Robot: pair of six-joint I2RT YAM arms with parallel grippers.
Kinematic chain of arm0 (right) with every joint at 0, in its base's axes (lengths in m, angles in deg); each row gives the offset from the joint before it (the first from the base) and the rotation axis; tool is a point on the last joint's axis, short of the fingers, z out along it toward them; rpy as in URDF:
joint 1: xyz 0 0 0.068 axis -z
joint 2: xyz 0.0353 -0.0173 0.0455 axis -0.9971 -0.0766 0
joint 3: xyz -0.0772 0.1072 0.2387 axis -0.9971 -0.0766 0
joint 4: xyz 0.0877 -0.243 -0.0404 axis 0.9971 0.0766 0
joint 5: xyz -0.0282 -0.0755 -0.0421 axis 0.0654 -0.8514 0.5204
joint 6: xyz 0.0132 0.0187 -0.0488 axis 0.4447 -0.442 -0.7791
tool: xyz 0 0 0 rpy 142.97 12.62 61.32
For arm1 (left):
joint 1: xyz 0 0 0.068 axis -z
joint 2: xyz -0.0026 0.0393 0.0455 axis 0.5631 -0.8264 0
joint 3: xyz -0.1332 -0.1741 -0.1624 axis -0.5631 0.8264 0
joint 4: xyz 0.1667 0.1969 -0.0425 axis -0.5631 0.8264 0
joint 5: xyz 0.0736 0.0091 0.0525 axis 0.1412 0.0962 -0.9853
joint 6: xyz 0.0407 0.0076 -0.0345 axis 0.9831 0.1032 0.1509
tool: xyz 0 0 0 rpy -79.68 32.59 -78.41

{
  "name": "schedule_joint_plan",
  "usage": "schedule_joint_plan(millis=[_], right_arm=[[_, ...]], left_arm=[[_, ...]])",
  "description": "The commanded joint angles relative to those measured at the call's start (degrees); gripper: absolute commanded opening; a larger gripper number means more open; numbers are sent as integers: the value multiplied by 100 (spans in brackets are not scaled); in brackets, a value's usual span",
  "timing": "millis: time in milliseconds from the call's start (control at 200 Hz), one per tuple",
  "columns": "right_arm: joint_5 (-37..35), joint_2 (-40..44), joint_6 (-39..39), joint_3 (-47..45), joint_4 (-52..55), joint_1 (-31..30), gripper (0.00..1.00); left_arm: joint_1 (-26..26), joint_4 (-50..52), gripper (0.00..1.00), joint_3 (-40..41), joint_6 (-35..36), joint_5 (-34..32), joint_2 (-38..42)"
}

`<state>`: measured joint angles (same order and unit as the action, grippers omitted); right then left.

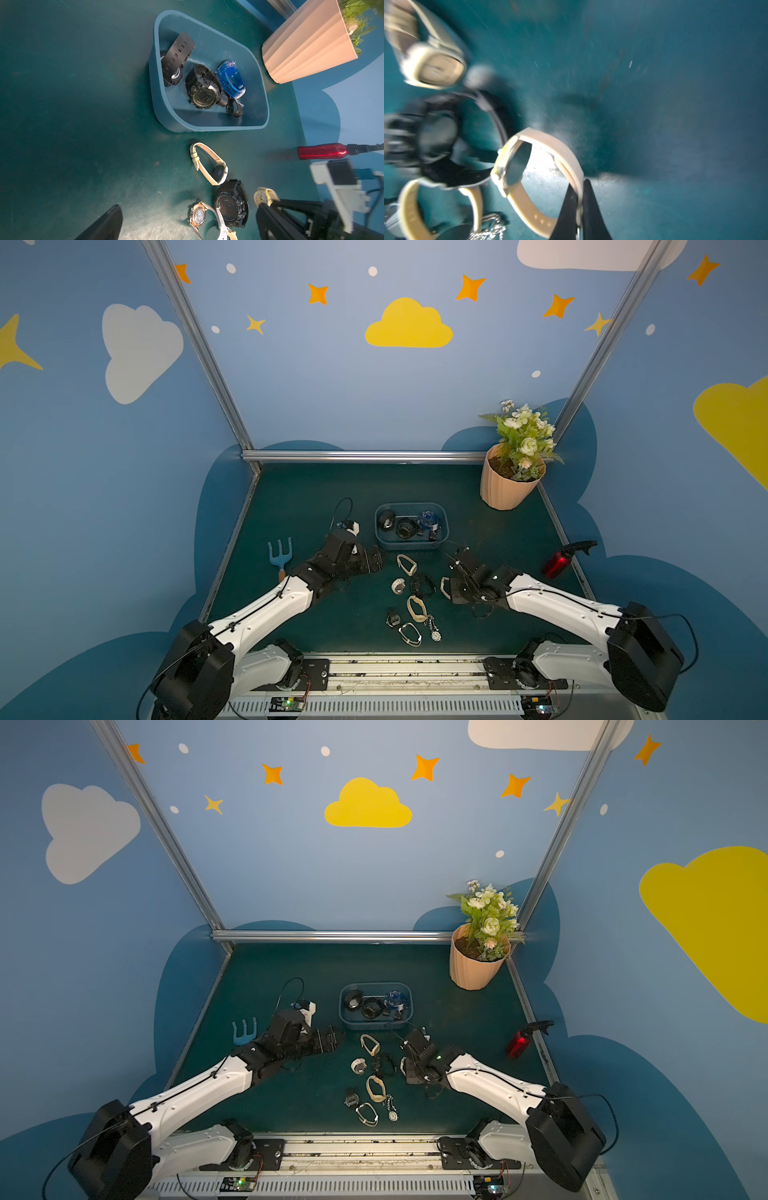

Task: Put the watch into the storage box
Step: Pick up the watch at the center of the board, then place the watch in the storage box.

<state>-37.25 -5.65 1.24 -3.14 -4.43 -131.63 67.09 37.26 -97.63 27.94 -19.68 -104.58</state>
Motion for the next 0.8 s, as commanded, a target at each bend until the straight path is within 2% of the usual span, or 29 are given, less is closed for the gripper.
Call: schedule_joint_plan(millis=[0, 245, 425, 796], right_arm=[[-604, 119, -286, 481, 226, -24, 0], [-1075, -449, -1295, 1636, 195, 108, 0], [-980, -1265, -1920, 2537, 148, 398, 0], [-1010, -2953, -2778, 3718, -85, 724, 2]], left_arm=[[25, 14, 100, -13, 6, -79, -33], [60, 93, 100, 52, 21, -172, 120], [92, 287, 100, 62, -71, -169, 349], [102, 494, 100, 220, -44, -443, 744]])
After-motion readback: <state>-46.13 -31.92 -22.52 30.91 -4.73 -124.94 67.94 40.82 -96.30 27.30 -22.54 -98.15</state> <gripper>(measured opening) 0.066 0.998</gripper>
